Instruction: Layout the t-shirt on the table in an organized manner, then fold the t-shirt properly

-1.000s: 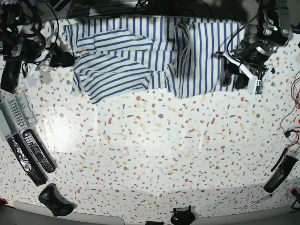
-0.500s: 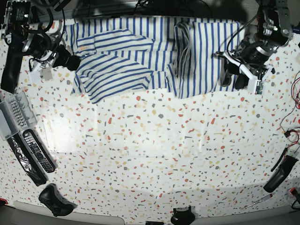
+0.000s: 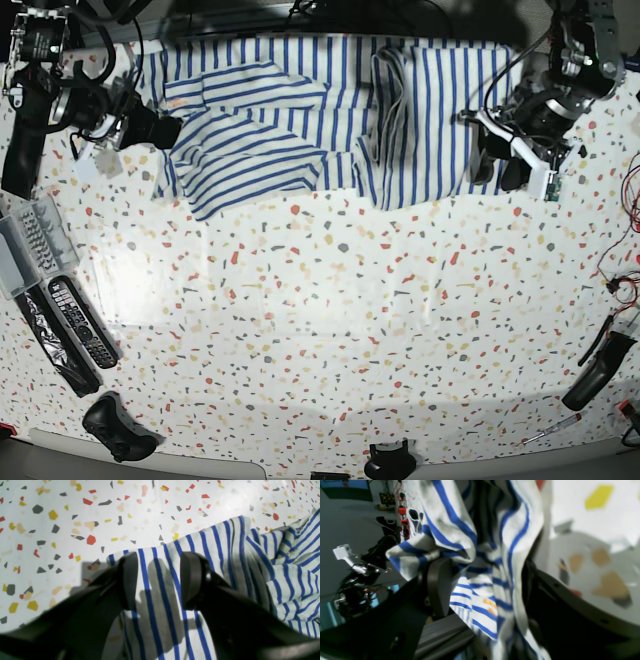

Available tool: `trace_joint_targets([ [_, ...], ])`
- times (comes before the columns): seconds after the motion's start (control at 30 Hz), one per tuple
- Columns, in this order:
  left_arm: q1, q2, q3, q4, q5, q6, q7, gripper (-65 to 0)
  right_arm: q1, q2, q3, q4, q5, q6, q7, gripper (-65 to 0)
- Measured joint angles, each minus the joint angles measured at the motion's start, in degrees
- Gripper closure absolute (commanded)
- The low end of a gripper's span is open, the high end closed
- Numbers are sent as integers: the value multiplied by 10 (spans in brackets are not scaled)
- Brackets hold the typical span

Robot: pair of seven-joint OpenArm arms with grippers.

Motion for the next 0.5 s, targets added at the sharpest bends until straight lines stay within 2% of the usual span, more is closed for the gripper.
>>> trace_joint_targets([
  [0.13, 0, 0, 0, 0, 0, 0, 0, -252, 2, 0, 31, 0, -41, 0, 1, -366],
  [0.37, 0, 0, 0, 0, 0, 0, 0, -252, 1, 2, 160, 0, -57, 0, 0, -366],
  [0.5, 0, 0, 0, 0, 0, 0, 0, -252, 1, 6, 161, 0, -57, 0, -21, -366],
])
